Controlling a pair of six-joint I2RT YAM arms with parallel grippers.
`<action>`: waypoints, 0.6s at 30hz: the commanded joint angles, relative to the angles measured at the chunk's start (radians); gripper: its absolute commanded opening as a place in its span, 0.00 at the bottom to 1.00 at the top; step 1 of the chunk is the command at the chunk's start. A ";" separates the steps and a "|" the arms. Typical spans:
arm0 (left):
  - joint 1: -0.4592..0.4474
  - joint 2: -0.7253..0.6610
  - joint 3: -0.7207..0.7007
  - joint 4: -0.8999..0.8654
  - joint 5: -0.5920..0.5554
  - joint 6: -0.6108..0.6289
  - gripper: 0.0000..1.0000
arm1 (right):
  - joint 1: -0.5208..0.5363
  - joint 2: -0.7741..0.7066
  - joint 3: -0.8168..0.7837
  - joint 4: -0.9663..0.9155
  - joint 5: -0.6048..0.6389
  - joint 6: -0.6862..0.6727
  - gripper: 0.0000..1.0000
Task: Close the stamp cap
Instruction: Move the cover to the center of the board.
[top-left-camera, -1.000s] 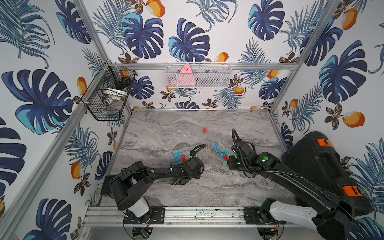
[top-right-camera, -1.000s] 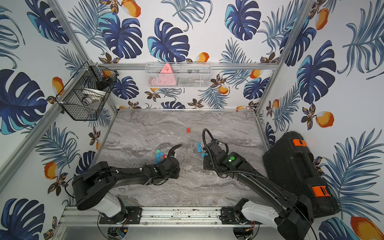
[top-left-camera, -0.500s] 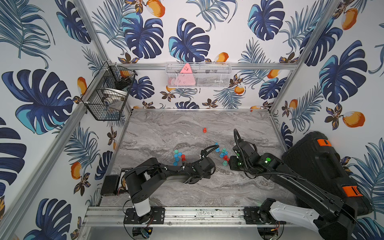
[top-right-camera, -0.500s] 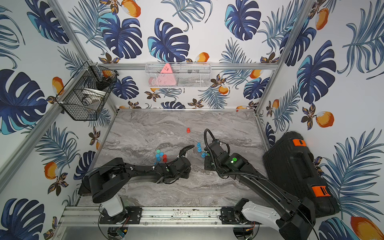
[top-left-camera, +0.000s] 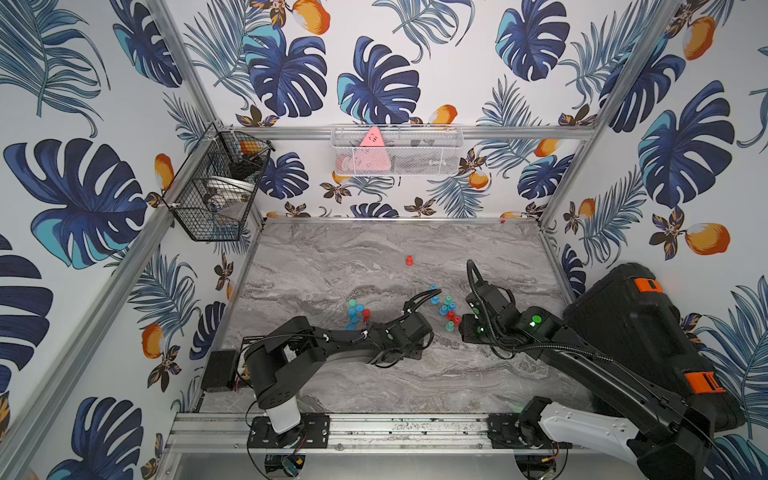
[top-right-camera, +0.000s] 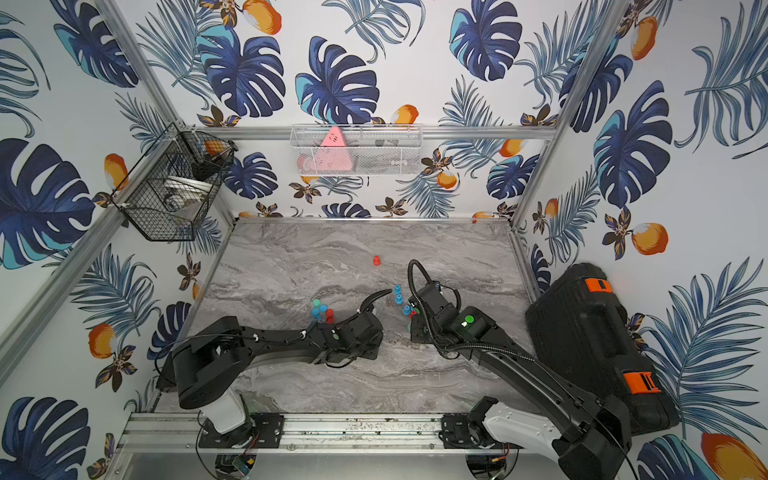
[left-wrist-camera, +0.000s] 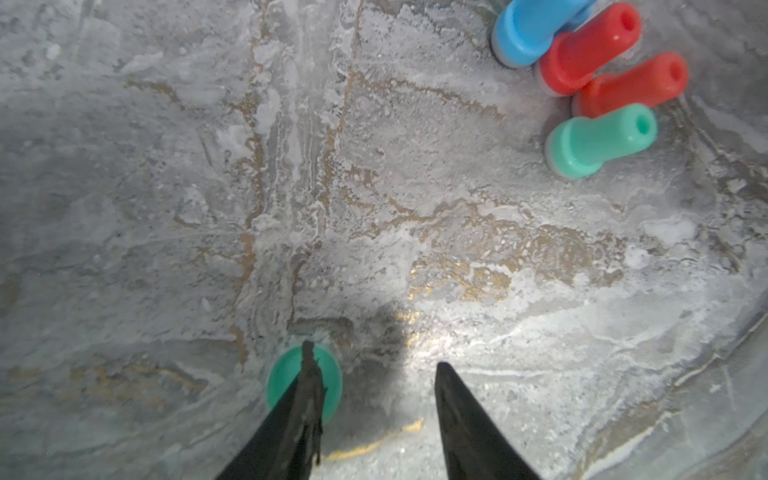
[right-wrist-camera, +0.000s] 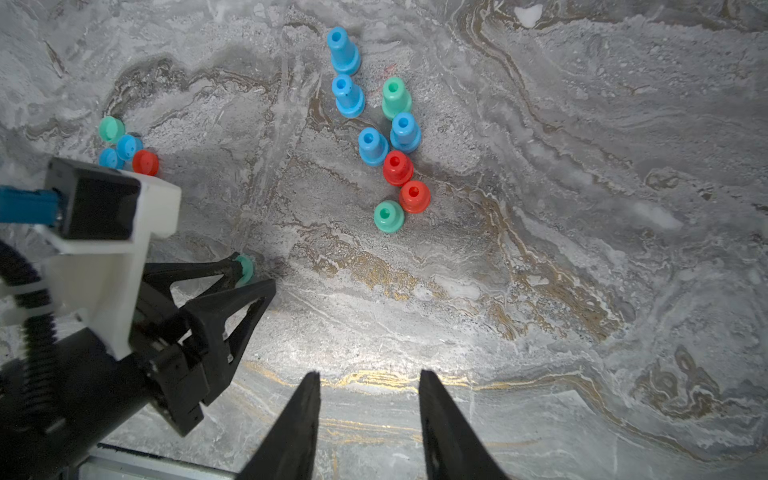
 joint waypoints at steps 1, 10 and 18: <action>-0.004 -0.028 0.016 -0.033 0.002 0.003 0.50 | 0.002 0.007 0.008 -0.014 0.007 0.015 0.43; -0.007 -0.115 0.035 -0.073 -0.010 0.022 0.50 | 0.002 0.017 0.016 -0.017 0.008 0.017 0.44; -0.006 -0.253 0.009 -0.136 -0.046 0.039 0.50 | 0.003 0.017 -0.002 -0.015 -0.002 0.018 0.45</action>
